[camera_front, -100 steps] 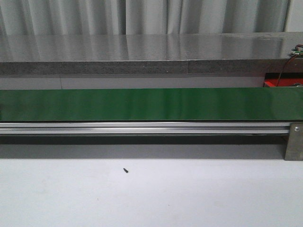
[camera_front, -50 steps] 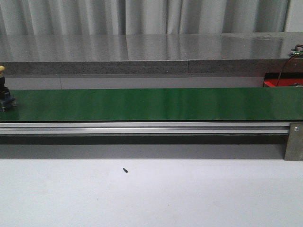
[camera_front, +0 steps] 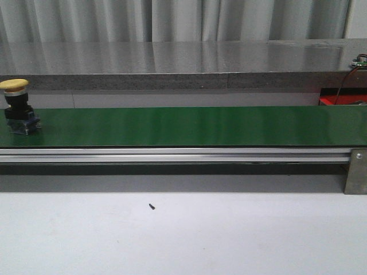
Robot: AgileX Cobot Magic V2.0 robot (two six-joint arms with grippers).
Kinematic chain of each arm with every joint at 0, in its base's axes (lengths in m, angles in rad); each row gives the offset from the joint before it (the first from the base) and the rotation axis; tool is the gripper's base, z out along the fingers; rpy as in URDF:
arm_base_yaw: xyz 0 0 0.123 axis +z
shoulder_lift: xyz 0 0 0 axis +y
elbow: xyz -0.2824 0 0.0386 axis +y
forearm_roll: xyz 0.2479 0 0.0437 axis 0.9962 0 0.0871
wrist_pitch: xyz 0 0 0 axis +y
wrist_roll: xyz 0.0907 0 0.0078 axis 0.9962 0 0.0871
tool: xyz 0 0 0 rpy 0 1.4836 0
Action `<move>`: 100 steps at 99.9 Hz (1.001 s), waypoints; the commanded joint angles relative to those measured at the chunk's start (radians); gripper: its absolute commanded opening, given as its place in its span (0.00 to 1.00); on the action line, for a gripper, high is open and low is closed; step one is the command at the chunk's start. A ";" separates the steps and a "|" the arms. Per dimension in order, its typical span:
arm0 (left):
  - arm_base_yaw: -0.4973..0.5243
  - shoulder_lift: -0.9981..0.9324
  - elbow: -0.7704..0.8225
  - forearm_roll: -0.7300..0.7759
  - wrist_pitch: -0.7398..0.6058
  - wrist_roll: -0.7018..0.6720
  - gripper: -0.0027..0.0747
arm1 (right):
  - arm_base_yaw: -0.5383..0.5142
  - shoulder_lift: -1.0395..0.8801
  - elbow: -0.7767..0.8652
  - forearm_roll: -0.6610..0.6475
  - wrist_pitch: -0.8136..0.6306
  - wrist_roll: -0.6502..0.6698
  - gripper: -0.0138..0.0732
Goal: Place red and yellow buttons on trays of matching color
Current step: 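Carry the yellow button onto the green belt and open the left gripper, then grasp a second yellow push button with the left gripper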
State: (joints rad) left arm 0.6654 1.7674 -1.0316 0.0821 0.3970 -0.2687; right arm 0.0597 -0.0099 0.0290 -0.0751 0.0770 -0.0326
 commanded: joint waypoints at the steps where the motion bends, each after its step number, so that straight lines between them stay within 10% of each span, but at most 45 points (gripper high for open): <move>1: 0.001 -0.032 -0.042 0.003 -0.058 -0.009 0.86 | 0.002 -0.014 -0.018 -0.006 -0.077 0.001 0.06; 41: 0.001 -0.033 -0.048 0.003 -0.088 -0.009 0.84 | 0.002 -0.014 -0.018 -0.006 -0.077 0.001 0.06; 100: 0.001 -0.033 -0.048 -0.007 -0.065 -0.009 0.35 | 0.002 -0.014 -0.018 -0.006 -0.077 0.001 0.06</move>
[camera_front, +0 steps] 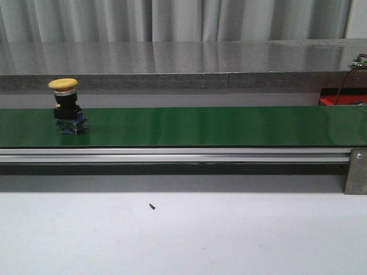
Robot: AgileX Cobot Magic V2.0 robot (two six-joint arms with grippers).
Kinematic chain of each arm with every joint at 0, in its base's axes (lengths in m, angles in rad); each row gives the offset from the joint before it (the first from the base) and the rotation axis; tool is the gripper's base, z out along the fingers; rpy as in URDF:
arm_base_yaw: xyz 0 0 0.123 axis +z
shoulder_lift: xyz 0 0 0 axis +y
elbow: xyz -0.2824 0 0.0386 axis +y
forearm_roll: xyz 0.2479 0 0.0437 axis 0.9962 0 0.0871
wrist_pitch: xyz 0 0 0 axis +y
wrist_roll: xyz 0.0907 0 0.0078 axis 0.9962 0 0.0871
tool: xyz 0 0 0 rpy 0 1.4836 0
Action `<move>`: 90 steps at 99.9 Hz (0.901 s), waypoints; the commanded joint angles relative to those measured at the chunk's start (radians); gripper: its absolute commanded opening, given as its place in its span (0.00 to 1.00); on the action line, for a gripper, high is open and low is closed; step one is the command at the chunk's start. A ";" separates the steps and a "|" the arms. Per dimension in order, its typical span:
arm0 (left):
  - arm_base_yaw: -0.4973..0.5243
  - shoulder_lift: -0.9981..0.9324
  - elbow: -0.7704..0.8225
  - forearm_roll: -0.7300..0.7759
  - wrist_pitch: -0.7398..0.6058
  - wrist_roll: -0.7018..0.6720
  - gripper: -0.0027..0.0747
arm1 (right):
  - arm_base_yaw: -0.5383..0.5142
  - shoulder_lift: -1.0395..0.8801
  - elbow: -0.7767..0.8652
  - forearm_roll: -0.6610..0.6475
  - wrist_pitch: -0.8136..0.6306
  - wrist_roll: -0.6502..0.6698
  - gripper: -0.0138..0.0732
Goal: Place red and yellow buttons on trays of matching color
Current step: 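Grasp a second yellow push button with the left gripper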
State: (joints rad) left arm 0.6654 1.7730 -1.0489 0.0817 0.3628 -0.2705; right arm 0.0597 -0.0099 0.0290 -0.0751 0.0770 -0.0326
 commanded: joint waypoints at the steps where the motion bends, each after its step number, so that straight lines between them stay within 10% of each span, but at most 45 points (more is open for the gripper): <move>1: 0.001 -0.038 -0.030 -0.009 -0.031 -0.007 0.34 | 0.002 -0.014 -0.018 -0.006 -0.077 0.001 0.06; 26: 0.001 -0.042 -0.030 -0.029 -0.015 -0.009 0.16 | 0.002 -0.014 -0.018 -0.006 -0.077 0.001 0.06; 90: -0.121 -0.361 -0.030 -0.055 0.088 0.006 0.16 | 0.002 -0.014 -0.018 -0.006 -0.077 0.001 0.06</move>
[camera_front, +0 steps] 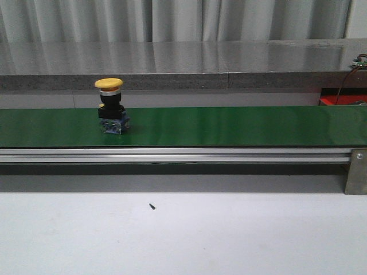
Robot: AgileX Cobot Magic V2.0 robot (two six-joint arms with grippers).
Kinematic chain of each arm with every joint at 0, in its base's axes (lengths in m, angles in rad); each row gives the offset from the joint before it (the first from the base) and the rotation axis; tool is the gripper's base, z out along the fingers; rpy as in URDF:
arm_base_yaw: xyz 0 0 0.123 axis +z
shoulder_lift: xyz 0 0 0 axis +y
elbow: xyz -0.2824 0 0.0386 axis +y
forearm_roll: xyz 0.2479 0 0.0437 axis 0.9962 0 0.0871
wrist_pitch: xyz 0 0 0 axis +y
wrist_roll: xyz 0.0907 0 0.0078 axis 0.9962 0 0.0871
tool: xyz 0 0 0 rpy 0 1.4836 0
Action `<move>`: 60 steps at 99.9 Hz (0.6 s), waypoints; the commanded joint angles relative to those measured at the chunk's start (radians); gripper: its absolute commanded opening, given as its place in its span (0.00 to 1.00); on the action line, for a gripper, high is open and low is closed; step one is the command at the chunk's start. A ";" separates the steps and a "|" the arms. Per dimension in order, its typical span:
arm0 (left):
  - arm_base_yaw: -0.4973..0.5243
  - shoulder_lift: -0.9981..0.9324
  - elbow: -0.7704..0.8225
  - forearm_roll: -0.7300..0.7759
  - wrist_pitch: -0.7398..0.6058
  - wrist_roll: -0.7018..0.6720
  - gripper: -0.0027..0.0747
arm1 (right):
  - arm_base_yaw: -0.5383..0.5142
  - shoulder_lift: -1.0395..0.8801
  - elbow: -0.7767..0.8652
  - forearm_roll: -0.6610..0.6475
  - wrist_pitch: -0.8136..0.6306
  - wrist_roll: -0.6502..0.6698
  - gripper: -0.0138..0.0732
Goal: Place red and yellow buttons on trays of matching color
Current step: 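Grasp a second yellow push button with the left gripper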
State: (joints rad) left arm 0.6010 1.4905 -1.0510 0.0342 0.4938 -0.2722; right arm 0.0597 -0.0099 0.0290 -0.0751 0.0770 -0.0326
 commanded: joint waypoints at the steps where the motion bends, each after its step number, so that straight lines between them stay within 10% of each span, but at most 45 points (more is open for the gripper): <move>1: -0.067 -0.084 -0.028 -0.005 -0.043 0.008 0.16 | 0.002 -0.014 -0.018 -0.006 -0.077 0.001 0.06; 60: -0.417 0.064 -0.190 0.003 0.010 0.056 0.16 | 0.002 -0.014 -0.018 -0.006 -0.077 0.001 0.06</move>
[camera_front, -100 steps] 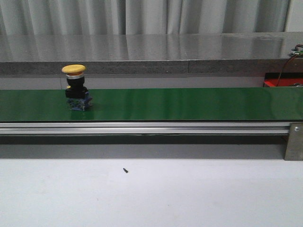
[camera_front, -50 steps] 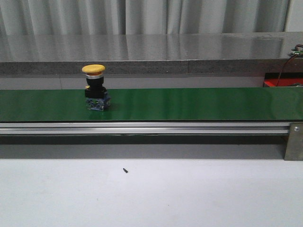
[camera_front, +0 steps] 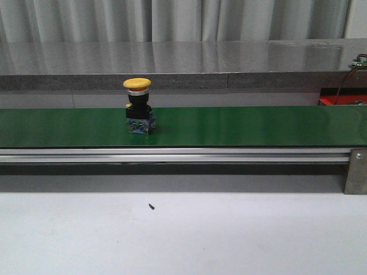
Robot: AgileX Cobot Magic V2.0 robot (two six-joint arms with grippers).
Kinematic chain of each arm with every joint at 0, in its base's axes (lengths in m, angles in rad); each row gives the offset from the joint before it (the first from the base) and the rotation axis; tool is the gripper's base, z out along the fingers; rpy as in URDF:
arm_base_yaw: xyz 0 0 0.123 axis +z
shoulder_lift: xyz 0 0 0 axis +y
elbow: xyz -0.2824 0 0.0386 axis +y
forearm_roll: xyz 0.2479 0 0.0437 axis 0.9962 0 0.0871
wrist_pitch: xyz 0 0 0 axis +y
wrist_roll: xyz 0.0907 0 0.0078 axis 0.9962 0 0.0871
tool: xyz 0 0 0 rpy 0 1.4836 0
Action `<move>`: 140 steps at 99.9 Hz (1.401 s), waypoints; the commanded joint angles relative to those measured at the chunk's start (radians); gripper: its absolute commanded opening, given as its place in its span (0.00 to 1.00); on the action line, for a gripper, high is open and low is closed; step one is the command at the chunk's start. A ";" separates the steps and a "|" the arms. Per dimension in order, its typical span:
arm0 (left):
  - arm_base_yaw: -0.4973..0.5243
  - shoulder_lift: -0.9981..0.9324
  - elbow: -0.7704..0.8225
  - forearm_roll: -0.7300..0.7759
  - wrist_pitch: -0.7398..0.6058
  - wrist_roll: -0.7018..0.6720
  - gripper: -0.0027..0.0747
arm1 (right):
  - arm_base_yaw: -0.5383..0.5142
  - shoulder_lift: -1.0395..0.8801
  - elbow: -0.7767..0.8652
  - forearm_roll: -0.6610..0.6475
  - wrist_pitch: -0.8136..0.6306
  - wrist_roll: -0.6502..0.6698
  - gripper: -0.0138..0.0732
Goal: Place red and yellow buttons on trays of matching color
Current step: 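Grasp a second yellow push button with the left gripper, then set the second yellow button on the belt and release it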
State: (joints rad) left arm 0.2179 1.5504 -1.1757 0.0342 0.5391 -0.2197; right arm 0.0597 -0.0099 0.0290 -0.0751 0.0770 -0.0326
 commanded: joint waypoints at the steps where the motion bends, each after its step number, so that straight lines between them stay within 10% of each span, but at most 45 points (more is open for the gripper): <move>1: -0.036 0.011 -0.072 0.003 -0.033 0.004 0.16 | 0.002 -0.014 -0.018 -0.006 -0.077 0.001 0.06; 29: -0.090 0.126 -0.154 0.003 0.056 0.005 0.21 | 0.002 -0.014 -0.018 -0.006 -0.077 0.001 0.06; 65: -0.092 0.123 -0.180 0.001 0.082 0.026 0.79 | 0.002 -0.014 -0.018 -0.006 -0.077 0.001 0.06; 140: -0.281 -0.359 -0.012 -0.003 -0.052 0.116 0.80 | 0.002 -0.014 -0.018 -0.006 -0.077 0.001 0.06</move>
State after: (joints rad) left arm -0.0434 1.2979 -1.2270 0.0342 0.5863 -0.1044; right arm 0.0597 -0.0099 0.0290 -0.0751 0.0770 -0.0326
